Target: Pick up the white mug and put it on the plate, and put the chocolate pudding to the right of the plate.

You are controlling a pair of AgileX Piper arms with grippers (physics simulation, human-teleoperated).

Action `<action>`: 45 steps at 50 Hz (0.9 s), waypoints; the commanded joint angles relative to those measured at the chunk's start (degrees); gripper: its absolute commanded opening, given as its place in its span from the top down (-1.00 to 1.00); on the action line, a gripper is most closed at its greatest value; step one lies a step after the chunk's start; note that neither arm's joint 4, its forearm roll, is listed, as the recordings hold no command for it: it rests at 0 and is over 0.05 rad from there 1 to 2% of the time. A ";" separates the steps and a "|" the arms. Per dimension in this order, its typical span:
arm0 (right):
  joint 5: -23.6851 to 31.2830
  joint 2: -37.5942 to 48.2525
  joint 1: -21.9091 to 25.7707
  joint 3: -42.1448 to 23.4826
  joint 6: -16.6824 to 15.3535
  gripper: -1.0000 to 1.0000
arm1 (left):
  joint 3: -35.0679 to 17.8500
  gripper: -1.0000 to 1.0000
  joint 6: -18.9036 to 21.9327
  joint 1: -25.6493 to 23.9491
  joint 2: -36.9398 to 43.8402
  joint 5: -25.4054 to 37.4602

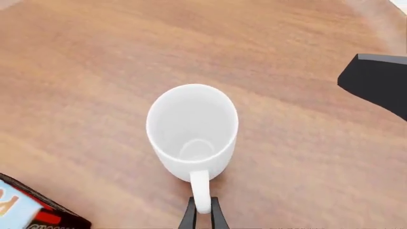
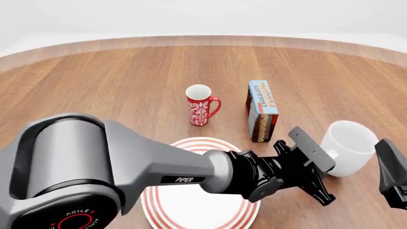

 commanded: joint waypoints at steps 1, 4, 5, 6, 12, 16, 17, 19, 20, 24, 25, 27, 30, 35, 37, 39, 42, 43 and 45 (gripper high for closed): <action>-0.28 0.33 0.03 0.03 -0.38 -1.00 | 1.28 1.00 1.00 0.18 -1.18 -1.44; -0.40 0.46 0.04 0.01 -0.42 -1.00 | 1.43 1.00 0.95 0.41 -1.27 -1.75; -0.39 0.45 0.02 0.01 -0.42 -1.00 | 1.39 1.00 0.93 0.48 -1.25 -1.80; -0.29 0.35 0.01 0.00 -0.42 -1.00 | 1.51 1.00 0.94 0.55 -1.35 -2.00; 0.82 -0.68 -0.01 -0.07 -0.45 -1.00 | 2.30 1.00 0.70 0.40 -1.67 -2.99; 0.96 -0.79 -0.04 -0.11 -0.51 -1.00 | 2.76 1.00 0.35 0.26 -2.09 -3.69; 0.93 -0.77 -0.05 -0.09 -0.54 -1.00 | 2.76 1.00 0.35 0.26 -2.09 -3.70; 0.92 -0.76 -0.06 -0.09 -0.55 -1.00 | 3.12 1.00 0.15 0.21 -2.36 -4.15; 0.90 -0.73 -0.07 -0.08 -0.56 -1.00 | 3.19 1.00 0.16 0.21 -2.37 -4.24; 0.62 -0.44 -0.03 -0.06 -0.64 -1.00 | 4.00 1.00 0.20 0.33 -2.76 -5.12; 0.57 -0.41 -0.02 -0.06 -0.67 -1.00 | 4.18 1.00 0.16 0.35 -2.83 -5.27; 0.43 -0.27 -0.01 -0.06 -0.70 -1.00 | 4.23 1.00 0.17 0.42 -2.81 -5.56; 0.30 -0.16 -0.04 -0.05 -0.71 -1.00 | 4.37 1.00 0.13 0.46 -2.85 -5.91; 0.47 -0.34 -0.03 -0.07 -0.78 -1.00 | 4.86 1.00 -0.30 0.90 -2.96 -7.08; 0.55 -0.42 -0.01 -0.07 -0.84 -1.00 | 4.85 1.00 -0.28 1.20 -2.93 -7.45; 0.62 -0.49 -0.01 -0.07 -0.85 -1.00 | 4.74 1.00 -0.34 1.36 -2.94 -7.66; 0.66 -0.55 0.00 -0.07 -0.89 -1.00 | 4.69 1.00 -0.42 1.34 -2.92 -8.02; 0.69 -0.57 -0.01 -0.07 -0.90 -1.00 | 4.64 1.00 -0.51 1.36 -2.83 -8.25; 0.64 -0.54 -0.02 -0.07 -0.89 -1.00 | 4.58 1.00 -0.54 1.40 -2.46 -8.64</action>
